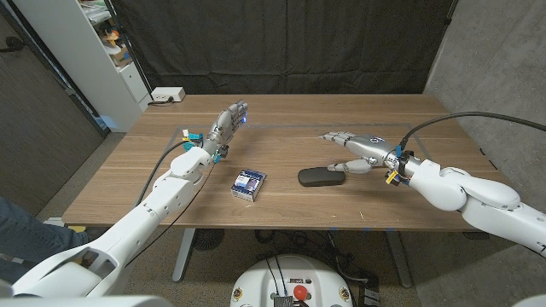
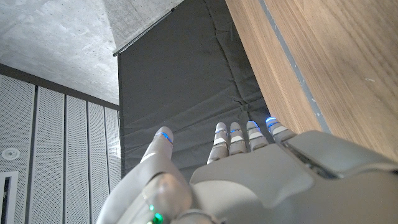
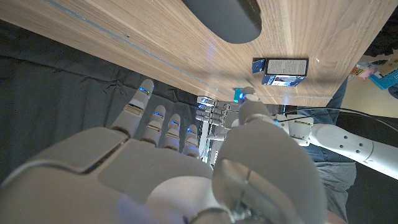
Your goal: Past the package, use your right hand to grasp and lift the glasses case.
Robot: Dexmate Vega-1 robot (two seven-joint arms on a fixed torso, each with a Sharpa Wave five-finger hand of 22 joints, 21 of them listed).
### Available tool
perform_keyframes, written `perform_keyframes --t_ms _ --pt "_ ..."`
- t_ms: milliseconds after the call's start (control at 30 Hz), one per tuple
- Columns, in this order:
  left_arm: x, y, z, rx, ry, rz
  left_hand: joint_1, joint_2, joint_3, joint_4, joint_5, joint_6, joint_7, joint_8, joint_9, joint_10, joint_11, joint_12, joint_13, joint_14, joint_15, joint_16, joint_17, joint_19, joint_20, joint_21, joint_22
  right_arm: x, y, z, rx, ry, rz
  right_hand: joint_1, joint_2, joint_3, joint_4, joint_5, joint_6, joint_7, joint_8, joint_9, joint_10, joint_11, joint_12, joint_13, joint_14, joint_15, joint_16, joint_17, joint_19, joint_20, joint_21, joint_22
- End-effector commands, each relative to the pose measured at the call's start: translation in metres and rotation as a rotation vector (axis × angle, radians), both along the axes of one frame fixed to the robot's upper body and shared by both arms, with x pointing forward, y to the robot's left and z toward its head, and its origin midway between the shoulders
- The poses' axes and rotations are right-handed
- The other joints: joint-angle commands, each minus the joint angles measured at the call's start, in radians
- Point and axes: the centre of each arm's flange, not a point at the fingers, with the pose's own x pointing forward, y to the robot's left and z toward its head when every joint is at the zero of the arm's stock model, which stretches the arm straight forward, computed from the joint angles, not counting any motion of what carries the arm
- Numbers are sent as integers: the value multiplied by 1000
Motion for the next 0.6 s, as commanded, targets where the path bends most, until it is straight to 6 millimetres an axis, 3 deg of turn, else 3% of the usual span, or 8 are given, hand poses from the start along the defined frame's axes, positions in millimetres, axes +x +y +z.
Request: perform_keyframes --t_ms 33,600 --pt "0 -2 1 11 2 -3 1 11 -4 2 0 9 1 5 5 1 5 3 4 -3 9 5 4 5 9 4 4 -1 4 -4 -33 7 -36 1 -16 -2 0 5 11 -8 14 5 -7 0 0 4 -3 7 -2 3 -7 8 -3 6" --pt "0 -3 0 8 5 -7 1 12 -4 1 0 13 3 6 5 3 6 4 4 -3 10 5 4 5 10 5 5 3 7 -9 -67 41 -116 1 -33 -8 -1 10 17 -3 17 5 -9 9 3 5 -7 17 -1 2 -14 19 -1 6"
